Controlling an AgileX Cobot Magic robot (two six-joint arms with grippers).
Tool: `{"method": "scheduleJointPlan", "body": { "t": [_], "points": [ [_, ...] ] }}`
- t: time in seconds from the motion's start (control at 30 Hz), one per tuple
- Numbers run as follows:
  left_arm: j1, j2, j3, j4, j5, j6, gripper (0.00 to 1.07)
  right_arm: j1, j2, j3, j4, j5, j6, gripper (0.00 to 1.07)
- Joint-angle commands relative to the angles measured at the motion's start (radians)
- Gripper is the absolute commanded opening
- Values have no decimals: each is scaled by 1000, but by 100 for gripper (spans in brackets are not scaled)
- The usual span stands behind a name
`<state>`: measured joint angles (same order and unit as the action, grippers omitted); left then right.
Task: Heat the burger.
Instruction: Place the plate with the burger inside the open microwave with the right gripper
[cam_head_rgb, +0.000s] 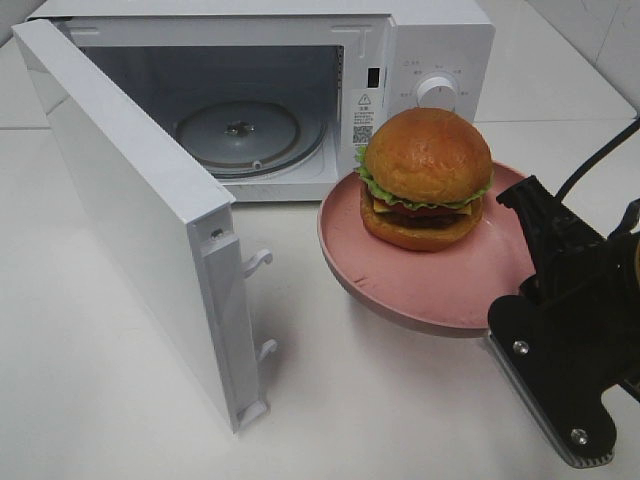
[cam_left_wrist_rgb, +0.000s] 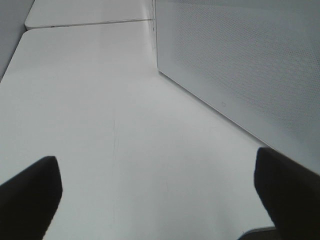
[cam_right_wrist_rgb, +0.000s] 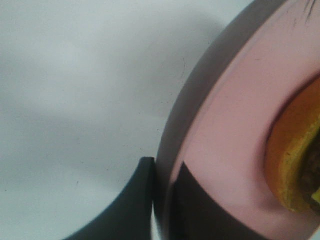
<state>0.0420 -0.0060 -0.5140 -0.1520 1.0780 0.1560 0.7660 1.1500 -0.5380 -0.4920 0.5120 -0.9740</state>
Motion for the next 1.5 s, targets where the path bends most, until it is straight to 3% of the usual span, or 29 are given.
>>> {"method": "scheduleJointPlan", "body": {
  "t": [0.03, 0.33, 0.57, 1.17, 1.5],
  "points": [
    [-6, -11, 0, -4, -9, -9, 98, -40, 9, -30, 80, -98, -150, 0],
    [-6, -11, 0, -4, -9, -9, 98, -123, 85, -115, 263, -96, -437, 0],
    [-6, -11, 0, -4, -9, -9, 98, -170, 142, -184, 483, -104, -717, 0],
    [-6, -11, 0, -4, -9, -9, 98, -169, 189, -204, 451, -139, -723, 0],
    [-6, -11, 0, -4, -9, -9, 98, -114, 276, -262, 424, -203, -673, 0]
  ]
}}
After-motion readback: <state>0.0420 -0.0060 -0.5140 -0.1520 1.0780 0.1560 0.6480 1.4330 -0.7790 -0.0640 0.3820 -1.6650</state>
